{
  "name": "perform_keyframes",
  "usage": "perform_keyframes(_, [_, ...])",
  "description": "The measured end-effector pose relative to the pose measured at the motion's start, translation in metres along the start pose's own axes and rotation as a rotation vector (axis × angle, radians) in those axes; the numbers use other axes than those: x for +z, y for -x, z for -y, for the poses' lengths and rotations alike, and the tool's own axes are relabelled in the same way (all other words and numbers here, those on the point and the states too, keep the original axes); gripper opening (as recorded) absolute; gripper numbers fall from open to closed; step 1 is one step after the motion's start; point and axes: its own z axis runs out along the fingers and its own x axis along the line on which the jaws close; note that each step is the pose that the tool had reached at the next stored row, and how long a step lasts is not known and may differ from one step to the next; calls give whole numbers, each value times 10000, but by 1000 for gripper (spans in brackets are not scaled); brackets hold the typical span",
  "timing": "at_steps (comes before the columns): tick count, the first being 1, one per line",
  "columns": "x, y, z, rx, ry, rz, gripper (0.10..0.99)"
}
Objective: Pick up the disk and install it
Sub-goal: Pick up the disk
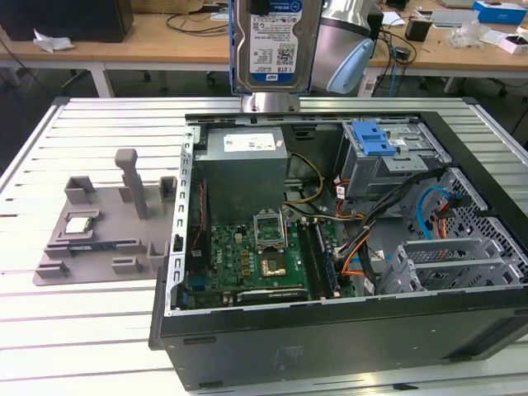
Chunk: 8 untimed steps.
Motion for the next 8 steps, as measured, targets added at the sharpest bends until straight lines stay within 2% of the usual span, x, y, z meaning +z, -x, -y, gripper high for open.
perform_keyframes(8, [9, -75, -1, 1, 1, -1, 369])
